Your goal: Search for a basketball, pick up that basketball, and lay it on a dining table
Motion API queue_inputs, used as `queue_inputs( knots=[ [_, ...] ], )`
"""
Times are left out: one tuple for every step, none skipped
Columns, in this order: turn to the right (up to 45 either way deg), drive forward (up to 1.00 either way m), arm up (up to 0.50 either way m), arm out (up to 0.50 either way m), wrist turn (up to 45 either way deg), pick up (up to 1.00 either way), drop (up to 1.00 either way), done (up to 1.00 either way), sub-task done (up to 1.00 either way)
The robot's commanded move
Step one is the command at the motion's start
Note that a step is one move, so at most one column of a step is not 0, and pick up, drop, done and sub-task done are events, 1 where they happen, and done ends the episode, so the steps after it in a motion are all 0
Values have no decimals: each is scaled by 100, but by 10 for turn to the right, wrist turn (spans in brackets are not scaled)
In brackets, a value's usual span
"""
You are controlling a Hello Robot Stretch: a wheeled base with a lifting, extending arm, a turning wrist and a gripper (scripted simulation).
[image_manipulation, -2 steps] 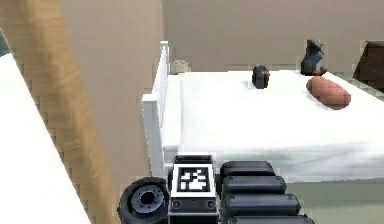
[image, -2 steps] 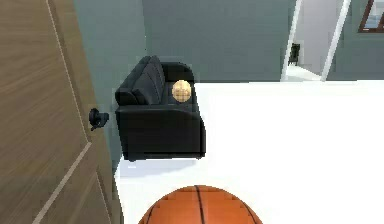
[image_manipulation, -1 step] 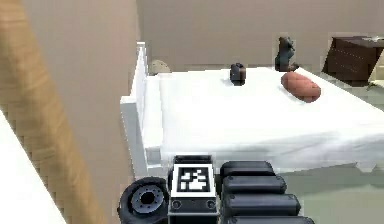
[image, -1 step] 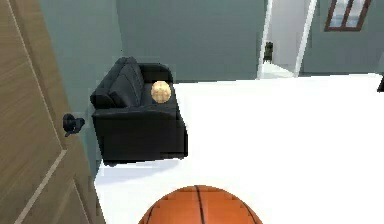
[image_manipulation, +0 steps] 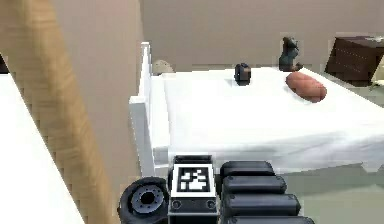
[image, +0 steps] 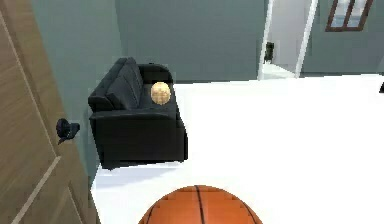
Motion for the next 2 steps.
queue_inputs(
  knots=[
    [0,30,0,0,0,0,0,0,0],
    [-270,0,0,0,0,0,0,0,0]
  ],
)
